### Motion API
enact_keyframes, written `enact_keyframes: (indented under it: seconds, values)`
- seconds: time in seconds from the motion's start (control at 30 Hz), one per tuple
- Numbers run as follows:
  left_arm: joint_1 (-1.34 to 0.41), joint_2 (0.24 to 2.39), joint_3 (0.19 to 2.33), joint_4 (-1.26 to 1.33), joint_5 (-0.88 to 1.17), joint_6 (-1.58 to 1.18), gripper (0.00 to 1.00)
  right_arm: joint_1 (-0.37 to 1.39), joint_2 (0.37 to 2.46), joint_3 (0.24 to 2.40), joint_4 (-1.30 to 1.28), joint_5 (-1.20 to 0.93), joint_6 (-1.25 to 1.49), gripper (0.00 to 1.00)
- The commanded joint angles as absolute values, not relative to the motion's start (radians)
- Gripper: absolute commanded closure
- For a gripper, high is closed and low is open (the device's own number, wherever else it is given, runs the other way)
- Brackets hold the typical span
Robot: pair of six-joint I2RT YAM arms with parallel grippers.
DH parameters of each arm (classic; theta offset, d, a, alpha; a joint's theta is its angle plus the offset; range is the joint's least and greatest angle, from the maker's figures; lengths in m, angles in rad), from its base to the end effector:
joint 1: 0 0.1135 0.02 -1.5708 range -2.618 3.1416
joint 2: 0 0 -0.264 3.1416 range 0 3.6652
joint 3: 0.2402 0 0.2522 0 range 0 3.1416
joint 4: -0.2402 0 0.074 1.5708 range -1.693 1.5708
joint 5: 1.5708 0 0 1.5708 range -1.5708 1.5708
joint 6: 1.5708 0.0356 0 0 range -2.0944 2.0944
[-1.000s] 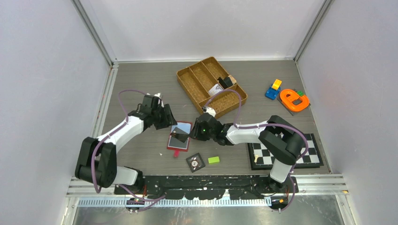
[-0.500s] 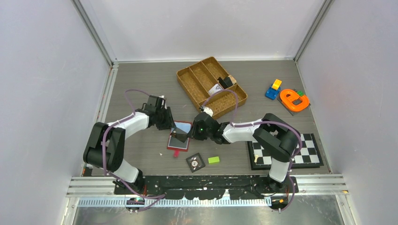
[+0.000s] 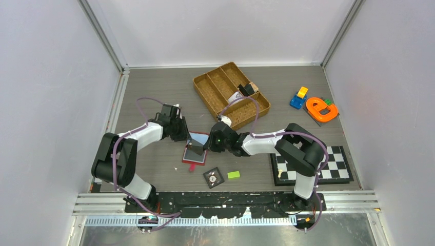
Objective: Put the credit cards into the card holder
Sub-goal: Move the card holder to the center of the board.
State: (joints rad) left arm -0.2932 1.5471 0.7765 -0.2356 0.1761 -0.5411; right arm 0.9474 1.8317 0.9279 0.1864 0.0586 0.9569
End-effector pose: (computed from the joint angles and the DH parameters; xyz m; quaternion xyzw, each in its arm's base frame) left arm 0.2755 -0.0897 0.1577 -0.0940 0.9524 -0.1896 0.2195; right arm 0.2173 0.2986 0.1412 0.0165 0.9099 0.3216 0.2616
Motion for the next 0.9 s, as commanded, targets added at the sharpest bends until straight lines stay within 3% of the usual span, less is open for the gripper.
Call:
enact_keyframes:
  seconds: [0.0, 0.87]
  values:
    - [-0.290, 1.556, 0.790, -0.208, 0.180, -0.533, 0.72, 0.955, 1.824, 0.950, 0.194, 0.098, 0.953, 0.81]
    - [-0.290, 1.555, 0.792, -0.210, 0.183, -0.535, 0.74, 0.965, 1.816, 0.953, 0.172, 0.139, 0.952, 0.82]
